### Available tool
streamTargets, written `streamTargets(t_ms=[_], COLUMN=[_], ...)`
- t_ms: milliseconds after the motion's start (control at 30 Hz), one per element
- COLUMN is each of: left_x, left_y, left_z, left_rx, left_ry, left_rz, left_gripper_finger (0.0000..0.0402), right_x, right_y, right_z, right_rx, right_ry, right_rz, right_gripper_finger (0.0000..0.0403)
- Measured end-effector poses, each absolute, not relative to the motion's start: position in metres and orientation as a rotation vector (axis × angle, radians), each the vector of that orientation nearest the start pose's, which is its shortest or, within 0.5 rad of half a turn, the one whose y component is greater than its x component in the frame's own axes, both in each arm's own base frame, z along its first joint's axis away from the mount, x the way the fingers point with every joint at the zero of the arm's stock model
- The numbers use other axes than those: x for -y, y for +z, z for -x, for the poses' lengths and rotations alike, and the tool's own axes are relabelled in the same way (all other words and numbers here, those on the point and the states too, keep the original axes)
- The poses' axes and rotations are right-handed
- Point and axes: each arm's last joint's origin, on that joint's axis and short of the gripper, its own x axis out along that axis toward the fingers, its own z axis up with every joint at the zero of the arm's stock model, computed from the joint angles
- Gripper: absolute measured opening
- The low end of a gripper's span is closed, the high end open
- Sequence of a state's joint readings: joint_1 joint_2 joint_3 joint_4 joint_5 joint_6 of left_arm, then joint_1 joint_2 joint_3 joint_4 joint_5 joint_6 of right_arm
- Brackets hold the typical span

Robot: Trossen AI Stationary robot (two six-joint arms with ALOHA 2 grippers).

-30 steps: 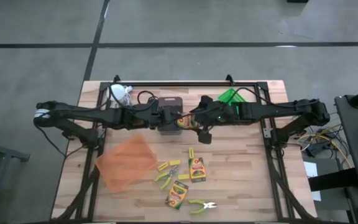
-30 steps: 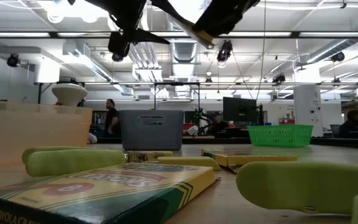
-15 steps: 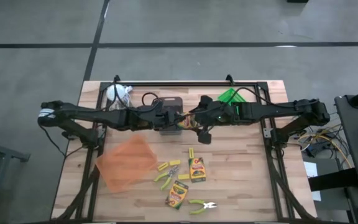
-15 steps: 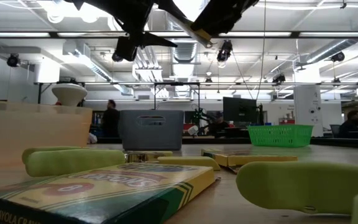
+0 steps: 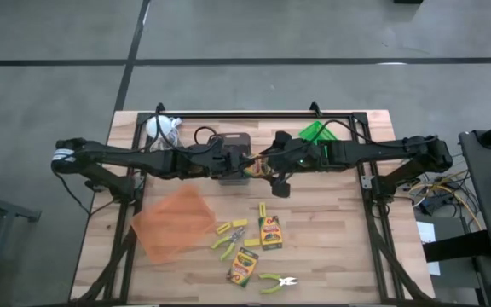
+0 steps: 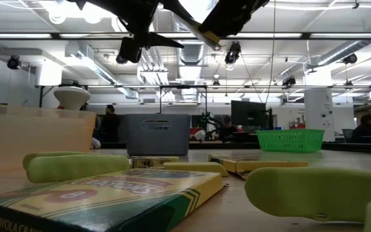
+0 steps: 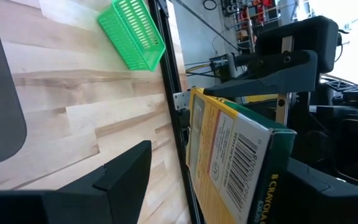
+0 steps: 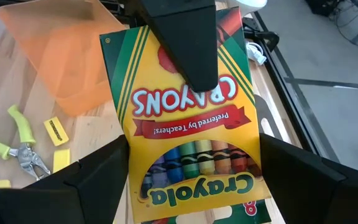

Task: Pick & Place School Supplies
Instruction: Put the pack of crayons into the orange bin

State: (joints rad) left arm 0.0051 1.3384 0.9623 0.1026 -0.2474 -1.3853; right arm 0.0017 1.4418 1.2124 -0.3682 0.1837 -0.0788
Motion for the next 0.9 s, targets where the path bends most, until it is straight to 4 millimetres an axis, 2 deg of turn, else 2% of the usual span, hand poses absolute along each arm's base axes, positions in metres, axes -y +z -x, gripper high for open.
streamTargets(t_ms=[533, 667, 900], left_x=[-0.0086, -0.0087, -0.0086], left_y=[0.3018, 0.3019, 0.3017], left_z=[-0.3012, -0.3012, -0.301], left_rx=[-0.044, -0.044, -0.045], left_ry=[0.392, 0.393, 0.394], left_rz=[1.334, 1.334, 1.334], left_gripper_finger=[0.0116, 0.0094, 0.0079], right_x=[0.0048, 0.0048, 0.0048], right_y=[0.3127, 0.3128, 0.3127], right_z=[-0.3176, -0.3176, -0.3176], right_rx=[-0.607, -0.607, -0.608], right_ry=[-0.153, -0.153, -0.153], right_rz=[0.132, 0.132, 0.134], right_gripper_finger=[0.0325, 0.0325, 0.0325])
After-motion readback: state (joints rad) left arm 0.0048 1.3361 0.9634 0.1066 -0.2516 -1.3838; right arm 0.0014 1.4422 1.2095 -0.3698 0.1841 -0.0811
